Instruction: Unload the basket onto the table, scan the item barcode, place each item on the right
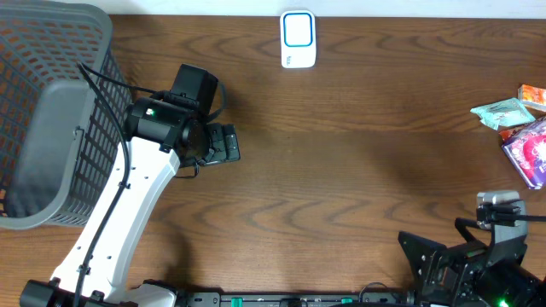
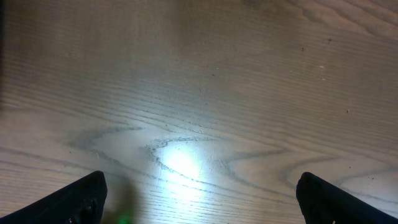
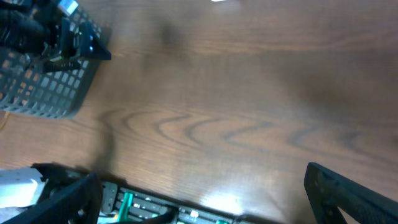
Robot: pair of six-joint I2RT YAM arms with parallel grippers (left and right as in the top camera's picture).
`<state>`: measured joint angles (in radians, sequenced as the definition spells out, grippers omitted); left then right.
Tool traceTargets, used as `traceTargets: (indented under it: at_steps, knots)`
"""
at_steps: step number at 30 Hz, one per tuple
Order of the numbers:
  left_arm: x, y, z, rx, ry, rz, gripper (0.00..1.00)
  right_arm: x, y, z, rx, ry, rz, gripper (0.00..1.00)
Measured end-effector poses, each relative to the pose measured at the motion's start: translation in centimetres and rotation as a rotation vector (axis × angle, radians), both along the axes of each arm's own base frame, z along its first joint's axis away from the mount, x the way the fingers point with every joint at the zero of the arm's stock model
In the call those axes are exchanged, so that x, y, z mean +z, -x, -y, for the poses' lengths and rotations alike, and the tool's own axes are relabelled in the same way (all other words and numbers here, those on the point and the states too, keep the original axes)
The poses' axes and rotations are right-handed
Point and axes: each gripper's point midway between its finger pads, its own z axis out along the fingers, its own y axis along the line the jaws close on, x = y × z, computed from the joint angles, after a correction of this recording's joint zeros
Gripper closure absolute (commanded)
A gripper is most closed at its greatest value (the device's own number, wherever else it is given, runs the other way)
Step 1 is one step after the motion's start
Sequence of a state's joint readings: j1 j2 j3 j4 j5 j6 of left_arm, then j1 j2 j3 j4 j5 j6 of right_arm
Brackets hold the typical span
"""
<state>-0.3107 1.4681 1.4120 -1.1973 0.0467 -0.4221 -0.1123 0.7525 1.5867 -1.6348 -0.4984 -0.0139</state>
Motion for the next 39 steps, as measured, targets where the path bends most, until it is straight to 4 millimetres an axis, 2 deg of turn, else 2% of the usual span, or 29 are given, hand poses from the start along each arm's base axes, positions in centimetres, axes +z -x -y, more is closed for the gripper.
traceTargets:
  at_steps: [5,9,13,22,32,39]
  knots:
    - [0.0,0.0,0.0,0.0,0.0,0.001,0.02,0.9,-1.5,-0.4,0.074,0.049,0.219,0.01]
    - [0.0,0.0,0.0,0.0,0.0,0.0,0.02,0.1,-1.6,-1.0,0.132,0.068,0.377,0.01]
    - [0.0,0.0,0.0,0.0,-0.001,-0.001,0.02,-2.6,-2.3,-0.8,0.131,0.093,0.447,0.01]
    - [-0.1,0.0,0.0,0.0,-0.001,-0.001,0.02,-9.3,-7.3,1.3,-0.028,0.172,0.552,0.01]
    - [-0.1,0.0,0.0,0.0,-0.001,-0.001,0.02,-13.1,-10.9,3.3,-0.163,0.196,0.669,0.01]
    - [-0.1,0.0,0.0,0.0,-0.001,-0.002,0.02,-15.6,-11.9,3.6,-0.184,0.197,0.709,0.01]
